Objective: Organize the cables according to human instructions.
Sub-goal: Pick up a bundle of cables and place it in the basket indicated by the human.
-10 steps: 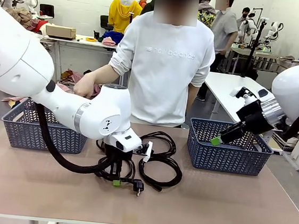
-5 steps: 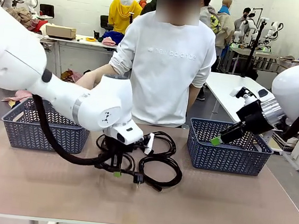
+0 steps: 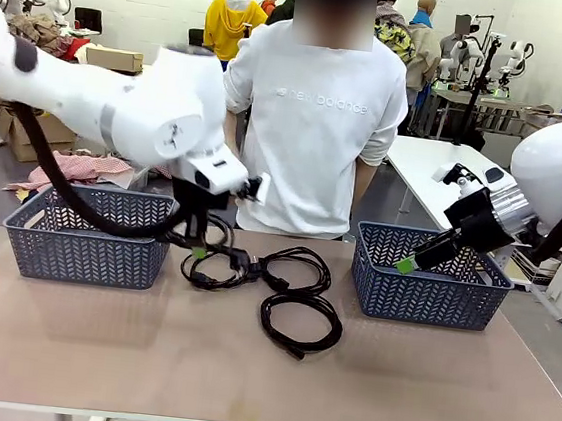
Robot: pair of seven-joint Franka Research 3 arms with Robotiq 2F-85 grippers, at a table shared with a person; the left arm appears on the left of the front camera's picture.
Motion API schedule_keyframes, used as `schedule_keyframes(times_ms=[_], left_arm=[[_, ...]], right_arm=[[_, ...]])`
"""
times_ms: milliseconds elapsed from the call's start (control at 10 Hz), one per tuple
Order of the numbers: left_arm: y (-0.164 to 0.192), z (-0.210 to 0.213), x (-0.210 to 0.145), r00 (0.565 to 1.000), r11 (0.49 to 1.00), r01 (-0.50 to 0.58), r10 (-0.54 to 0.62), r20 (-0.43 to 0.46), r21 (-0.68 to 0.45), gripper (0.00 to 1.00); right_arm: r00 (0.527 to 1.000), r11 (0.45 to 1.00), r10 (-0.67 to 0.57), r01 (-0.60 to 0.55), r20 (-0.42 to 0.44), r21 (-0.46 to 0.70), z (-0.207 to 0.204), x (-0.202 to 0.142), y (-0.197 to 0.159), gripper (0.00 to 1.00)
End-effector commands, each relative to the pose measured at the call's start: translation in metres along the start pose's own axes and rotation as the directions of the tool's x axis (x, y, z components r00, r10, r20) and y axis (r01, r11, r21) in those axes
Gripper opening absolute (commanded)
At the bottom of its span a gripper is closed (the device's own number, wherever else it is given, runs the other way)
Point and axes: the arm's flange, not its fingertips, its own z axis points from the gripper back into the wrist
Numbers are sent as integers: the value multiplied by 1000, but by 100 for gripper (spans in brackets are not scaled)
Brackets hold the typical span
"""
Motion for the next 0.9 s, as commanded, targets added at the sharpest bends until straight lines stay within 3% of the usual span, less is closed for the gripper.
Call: schedule_keyframes(times_ms=[0, 400, 800], left_arm=[[27, 14, -32, 1000, 1000, 3, -3, -17, -5, 0], [75, 29, -104, 990, 989, -140, 139, 13, 51, 0], [86, 25, -153, 974, 971, -228, 226, 32, 72, 0]], right_arm=[[1000, 1000, 12, -13, 22, 12, -1, 1, -3, 100], [1000, 1000, 12, -13, 22, 12, -1, 1, -3, 100], [1000, 1000, 12, -13, 22, 12, -1, 1, -3, 100]])
